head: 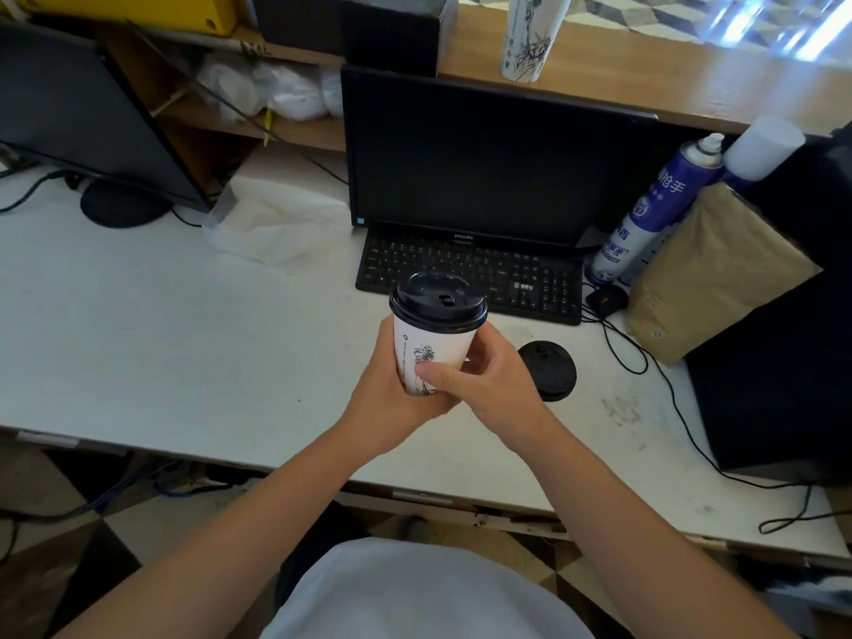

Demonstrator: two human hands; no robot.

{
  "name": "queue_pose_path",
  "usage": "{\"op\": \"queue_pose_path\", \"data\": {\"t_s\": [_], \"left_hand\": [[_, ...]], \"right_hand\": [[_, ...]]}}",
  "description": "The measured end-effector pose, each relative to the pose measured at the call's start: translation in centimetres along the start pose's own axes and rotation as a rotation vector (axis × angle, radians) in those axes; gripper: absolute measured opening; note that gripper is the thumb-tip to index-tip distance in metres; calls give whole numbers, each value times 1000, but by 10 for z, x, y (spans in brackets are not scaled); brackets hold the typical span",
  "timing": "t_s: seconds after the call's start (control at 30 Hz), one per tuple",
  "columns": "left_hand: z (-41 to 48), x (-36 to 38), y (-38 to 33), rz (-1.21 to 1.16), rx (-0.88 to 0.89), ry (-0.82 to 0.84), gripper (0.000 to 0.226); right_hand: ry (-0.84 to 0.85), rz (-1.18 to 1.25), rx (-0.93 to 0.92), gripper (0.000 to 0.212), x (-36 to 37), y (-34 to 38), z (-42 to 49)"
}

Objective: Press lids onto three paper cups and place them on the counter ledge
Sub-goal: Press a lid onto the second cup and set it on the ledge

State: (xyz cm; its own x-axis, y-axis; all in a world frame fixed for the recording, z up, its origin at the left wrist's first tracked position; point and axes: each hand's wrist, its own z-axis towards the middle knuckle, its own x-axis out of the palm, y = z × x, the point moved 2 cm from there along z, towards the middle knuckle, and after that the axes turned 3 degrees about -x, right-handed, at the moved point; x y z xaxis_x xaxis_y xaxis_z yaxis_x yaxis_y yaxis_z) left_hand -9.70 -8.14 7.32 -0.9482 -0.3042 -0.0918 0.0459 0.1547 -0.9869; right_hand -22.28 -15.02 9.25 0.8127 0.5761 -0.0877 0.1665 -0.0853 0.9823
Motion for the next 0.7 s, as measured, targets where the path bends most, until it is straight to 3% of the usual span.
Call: {"op": "queue_pose_path", "data": {"t_s": [0.2,0.33,0.53,0.6,0.67,0.7], "left_hand": [[-3,1,27,-61,-71,-5,88],[0,-4,47,-45,-88,103,93],[8,-50,103,587,-193,176,103],[10,-58,115,506,-274,107,78],[14,-59,115,260,-322,-24,38],[17,-58,110,149,-335,-75,29]], "right_hand": [[-12,21,55,62,11,-20,3],[-1,12,93,69,16,-31,9],[1,-103,135,70,16,-50,15],[-10,-115,143,74,16,-59,19],[-18,-129,147,77,18,-71,24],[-20,-136,146,78,20,-76,27]]}}
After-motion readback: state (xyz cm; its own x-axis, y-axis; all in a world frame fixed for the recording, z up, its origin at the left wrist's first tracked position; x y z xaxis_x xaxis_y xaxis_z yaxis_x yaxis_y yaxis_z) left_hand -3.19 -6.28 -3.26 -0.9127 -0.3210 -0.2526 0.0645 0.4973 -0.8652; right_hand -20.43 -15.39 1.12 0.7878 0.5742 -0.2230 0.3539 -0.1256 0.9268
